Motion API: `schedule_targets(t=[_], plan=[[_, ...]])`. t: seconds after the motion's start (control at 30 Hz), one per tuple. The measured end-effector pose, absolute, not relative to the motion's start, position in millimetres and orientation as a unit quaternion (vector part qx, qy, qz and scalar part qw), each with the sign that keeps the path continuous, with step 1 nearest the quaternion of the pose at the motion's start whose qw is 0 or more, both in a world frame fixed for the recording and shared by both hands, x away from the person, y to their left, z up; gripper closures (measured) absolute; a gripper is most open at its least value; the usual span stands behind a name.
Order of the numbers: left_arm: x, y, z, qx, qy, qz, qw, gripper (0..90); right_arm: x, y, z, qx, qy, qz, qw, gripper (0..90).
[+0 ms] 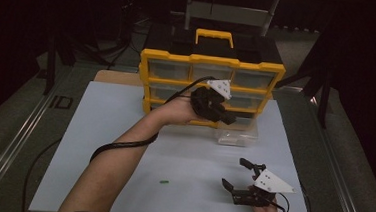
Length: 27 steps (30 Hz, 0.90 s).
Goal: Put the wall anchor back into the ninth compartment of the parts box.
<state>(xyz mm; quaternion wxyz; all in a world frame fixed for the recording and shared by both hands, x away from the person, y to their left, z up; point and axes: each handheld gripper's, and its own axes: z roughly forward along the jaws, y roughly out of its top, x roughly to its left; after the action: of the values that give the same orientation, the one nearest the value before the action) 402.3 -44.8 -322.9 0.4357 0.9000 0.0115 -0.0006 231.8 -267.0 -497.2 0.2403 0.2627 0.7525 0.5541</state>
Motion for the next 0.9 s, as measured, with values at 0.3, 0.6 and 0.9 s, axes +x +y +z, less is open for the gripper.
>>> schedule_targets(t=[0.3, 0.6, 0.9], plan=[[416.6, -61.5, -327.8, 0.889, 0.048, 0.016, 0.455, 84.8, 231.8, -267.9, -497.0, 0.264, 0.751, 0.556, 0.241, 10.2], [426.4, -81.9, -344.0, 0.896, 0.072, 0.017, 0.437, 84.7, 231.3, -268.5, -496.2, 0.264, 0.75, 0.557, 0.24, 10.2], [436.1, -96.4, -363.3, 0.904, 0.106, 0.021, 0.413, 84.0, 231.4, -268.7, -495.9, 0.263, 0.75, 0.558, 0.239, 10.2]])
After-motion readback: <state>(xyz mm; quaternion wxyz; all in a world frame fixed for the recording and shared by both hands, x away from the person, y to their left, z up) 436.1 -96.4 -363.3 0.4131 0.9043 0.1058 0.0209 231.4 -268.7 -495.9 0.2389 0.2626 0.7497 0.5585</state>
